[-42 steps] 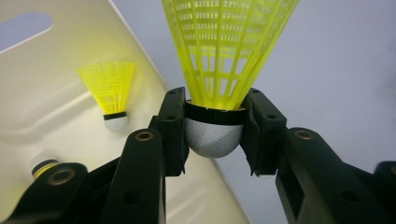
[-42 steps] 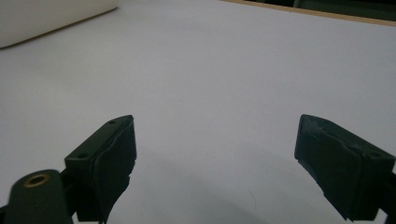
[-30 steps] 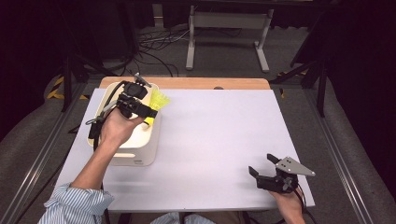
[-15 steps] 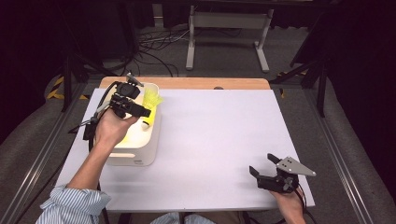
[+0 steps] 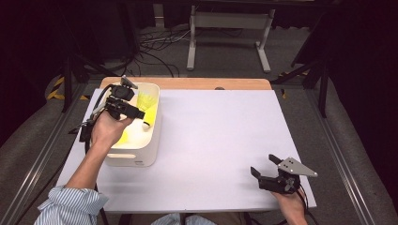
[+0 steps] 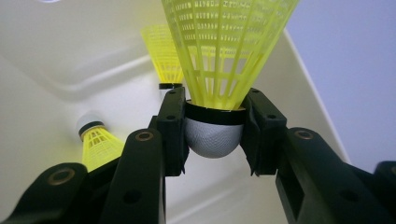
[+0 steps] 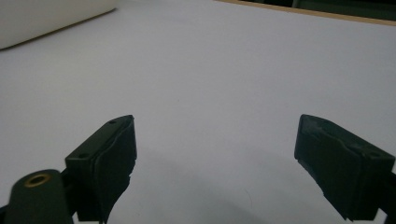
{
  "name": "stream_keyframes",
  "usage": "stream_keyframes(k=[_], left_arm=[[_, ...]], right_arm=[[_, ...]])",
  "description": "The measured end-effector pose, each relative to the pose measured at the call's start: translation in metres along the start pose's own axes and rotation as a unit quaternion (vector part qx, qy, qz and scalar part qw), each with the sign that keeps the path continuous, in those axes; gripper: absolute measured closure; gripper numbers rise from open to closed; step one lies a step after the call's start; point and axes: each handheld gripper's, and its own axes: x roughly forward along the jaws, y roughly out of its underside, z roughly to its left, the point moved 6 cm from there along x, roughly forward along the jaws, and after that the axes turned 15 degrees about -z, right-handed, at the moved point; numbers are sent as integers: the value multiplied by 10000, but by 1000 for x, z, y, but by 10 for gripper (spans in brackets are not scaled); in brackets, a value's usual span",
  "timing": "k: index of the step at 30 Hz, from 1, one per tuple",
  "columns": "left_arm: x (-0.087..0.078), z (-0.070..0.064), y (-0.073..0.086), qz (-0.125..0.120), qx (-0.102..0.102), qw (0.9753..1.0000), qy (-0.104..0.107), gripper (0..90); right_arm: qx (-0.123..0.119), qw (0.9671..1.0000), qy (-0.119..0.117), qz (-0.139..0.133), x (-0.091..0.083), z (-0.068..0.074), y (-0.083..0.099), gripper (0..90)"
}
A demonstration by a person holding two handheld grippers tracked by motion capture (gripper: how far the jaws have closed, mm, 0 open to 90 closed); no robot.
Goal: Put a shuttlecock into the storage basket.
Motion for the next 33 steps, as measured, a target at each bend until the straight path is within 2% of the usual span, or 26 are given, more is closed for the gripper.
stream_keyframes(k=[22, 30, 33], left_arm=[[24, 24, 14, 344, -208, 9988, -295, 637], [30, 26, 18, 445, -243, 9982, -324, 633], [32, 26, 19, 530, -196, 9978, -336, 627]], right_arm=[[20, 10000, -15, 6, 0, 0, 0, 135], [17, 10000, -15, 6, 0, 0, 0, 135], [17, 10000, -6, 11, 0, 0, 0, 135]])
